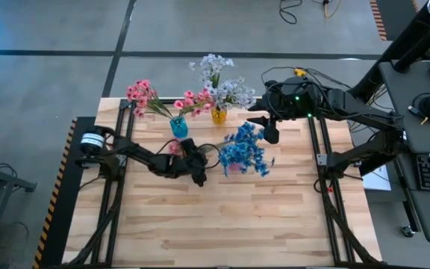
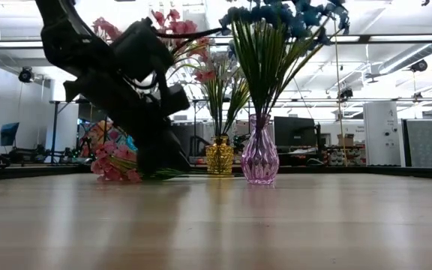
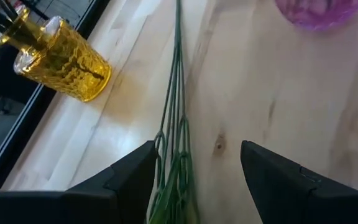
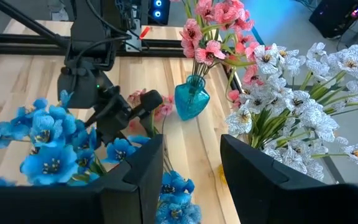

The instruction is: Sort flowers into vase by color

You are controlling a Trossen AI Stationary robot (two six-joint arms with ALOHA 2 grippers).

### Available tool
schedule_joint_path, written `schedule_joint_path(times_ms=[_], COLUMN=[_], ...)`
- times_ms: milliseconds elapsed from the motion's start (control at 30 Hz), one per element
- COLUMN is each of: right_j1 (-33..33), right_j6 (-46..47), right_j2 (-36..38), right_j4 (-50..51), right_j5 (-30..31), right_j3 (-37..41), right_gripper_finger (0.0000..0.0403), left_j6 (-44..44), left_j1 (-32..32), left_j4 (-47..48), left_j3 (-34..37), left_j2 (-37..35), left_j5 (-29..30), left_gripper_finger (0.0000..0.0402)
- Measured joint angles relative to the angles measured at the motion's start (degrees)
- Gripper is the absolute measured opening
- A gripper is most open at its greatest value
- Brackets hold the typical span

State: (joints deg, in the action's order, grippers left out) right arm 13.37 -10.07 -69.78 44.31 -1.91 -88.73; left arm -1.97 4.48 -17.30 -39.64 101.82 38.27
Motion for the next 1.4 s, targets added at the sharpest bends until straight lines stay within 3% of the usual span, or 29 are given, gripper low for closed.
schedule_joint_path(times_ms=[833, 1000, 1400], right_j1=[0.0, 0.0, 0.0], right_j6=[0.02, 0.16, 0.66], right_j2=[0.0, 0.0, 0.0], right_j4=[0.0, 0.02, -0.02], right_j5=[0.01, 0.02, 0.07], right_j3=[0.02, 0.02, 1.33], right_gripper_finger=[0.0151, 0.0151, 0.0151], left_j6=[-3.68, -3.52, -0.95], left_j1=[-2.5, -2.66, -3.14], left_j4=[2.59, 7.74, 4.66], left_j3=[0.07, 0.12, 6.53], left_j2=[0.09, -1.13, -6.47], left_j5=[-1.78, -1.58, -1.76], left_gripper_finger=[0.0258, 0.0258, 0.0258])
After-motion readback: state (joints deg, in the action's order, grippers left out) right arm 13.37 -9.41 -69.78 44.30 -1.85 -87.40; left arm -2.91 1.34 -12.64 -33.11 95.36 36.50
